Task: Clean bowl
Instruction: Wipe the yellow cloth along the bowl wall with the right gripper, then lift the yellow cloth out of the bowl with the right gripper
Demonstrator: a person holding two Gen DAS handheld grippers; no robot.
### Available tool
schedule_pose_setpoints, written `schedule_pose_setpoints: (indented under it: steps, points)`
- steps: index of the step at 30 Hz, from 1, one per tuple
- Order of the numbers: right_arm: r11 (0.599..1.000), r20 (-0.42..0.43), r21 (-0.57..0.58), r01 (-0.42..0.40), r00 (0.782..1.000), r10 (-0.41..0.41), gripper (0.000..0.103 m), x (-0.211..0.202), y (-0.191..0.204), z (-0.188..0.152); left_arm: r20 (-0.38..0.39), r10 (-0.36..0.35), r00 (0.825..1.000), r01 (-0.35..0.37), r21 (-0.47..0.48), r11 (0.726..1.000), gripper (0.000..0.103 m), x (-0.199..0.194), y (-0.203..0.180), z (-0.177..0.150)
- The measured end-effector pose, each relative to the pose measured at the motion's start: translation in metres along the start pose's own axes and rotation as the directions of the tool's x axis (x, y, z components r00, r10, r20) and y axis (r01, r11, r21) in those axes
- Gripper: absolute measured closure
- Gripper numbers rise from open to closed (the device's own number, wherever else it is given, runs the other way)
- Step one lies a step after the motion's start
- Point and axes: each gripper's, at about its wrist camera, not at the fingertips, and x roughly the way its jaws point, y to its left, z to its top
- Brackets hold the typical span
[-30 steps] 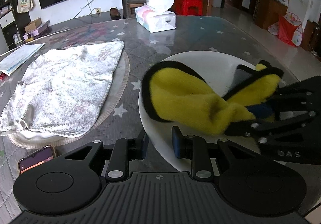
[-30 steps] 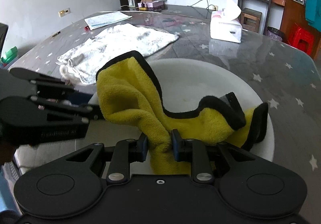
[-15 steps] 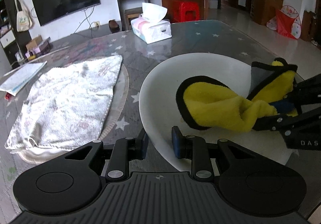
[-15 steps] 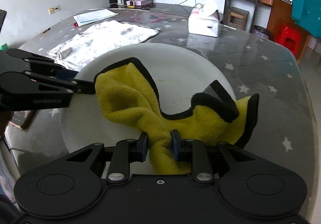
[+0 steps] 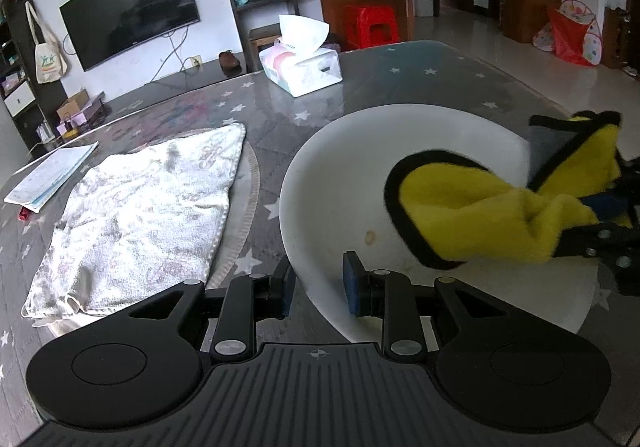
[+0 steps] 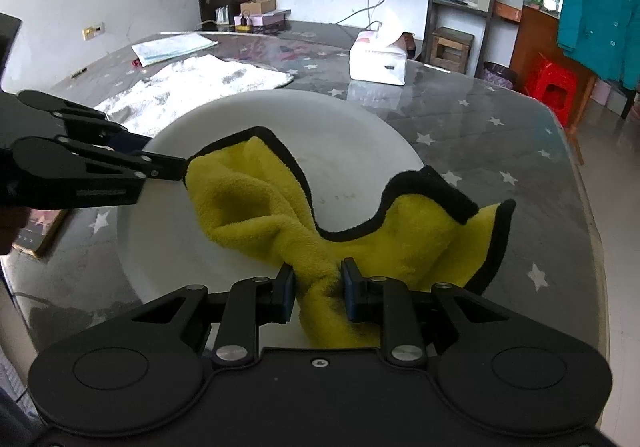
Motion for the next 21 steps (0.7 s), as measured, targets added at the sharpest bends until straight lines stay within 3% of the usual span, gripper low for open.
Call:
schedule_pose_setpoints:
  steps: [14,21]
  points:
    - [0.982,0.088,0.177,-0.066,0.995,0.051,0.077,-0.039,0.004,-0.024,-0.021,0.016,1.0,-0.014,0.077,0.997,0.071,0.014,-0.006,0.0]
    - [0.968,0.116,0.252,-0.013,0.993,-0.017,0.078,-0.047,-0.022,-0.029,-0.018,0.033,0.999,-0.03,0.133,0.991,0.071,0.017,-0.009,0.002]
